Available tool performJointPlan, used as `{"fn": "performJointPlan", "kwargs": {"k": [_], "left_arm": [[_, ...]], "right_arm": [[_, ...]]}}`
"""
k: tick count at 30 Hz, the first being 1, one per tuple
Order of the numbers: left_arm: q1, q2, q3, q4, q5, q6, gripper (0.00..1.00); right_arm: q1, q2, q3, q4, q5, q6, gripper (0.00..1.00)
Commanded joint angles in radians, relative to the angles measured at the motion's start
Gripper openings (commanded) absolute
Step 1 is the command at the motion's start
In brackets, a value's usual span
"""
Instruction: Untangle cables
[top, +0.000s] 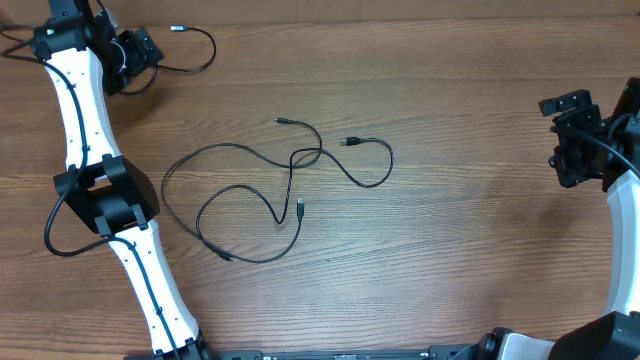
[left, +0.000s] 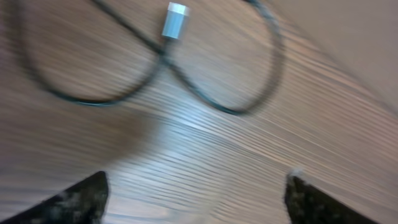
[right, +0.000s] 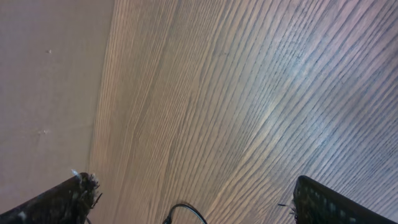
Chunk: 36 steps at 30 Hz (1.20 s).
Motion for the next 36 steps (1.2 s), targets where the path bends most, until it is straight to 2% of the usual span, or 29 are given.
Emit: {"fn": "performJointPlan", "kwargs": {"k": [1,4,6,9,12,17,21,24,33,36], "left_arm": [[-0.006,-0.102,0.017,-0.016,0.293,0.025,0.79],[-0.026,-0.120,0.017,-0.082,0.307,0.027,0.70],[-0.038,-0.129,0.017,-0.109,0.277,0.033,0.70],[-0.064,-0.154,0.017,-0.144,0.172,0.032,0.77],[-0.100,-0.208,0.017,-0.198,0.064,0.034,0.79],[-0.195,-0.301,0.017,-0.348,0.039,0.070,0.82],[-0.301,-0.318,0.017,-0.463,-0.048,0.069,0.87],[-0.393,-0.319,0.017,-0.463,-0.154,0.080,1.00],[-0.536,-0.389,0.011,-0.463,-0.133,0.127,1.00],[-0.574,-0.455,-0.045,-0.463,-0.134,0.130,1.00]], "right_arm": [[-0.001,-0.006,0.004,0.005,0.010,-0.005,1.00],[-0.001,-0.006,0.004,0.005,0.010,-0.005,1.00],[-0.001,-0.006,0.004,0.005,0.010,-0.005,1.00],[-0.001,-0.006,0.004,0.006,0.010,-0.005,1.00],[-0.001,-0.006,0.003,0.005,0.010,-0.006,1.00],[-0.001,-0.006,0.004,0.005,0.010,-0.005,1.00],[-0.001,-0.006,0.004,0.006,0.010,-0.005,1.00],[-0.001,-0.006,0.004,0.006,0.010,-0.005,1.00],[-0.001,-0.006,0.004,0.005,0.010,-0.006,1.00],[-0.001,-0.006,0.004,0.005,0.010,-0.005,1.00]]}}
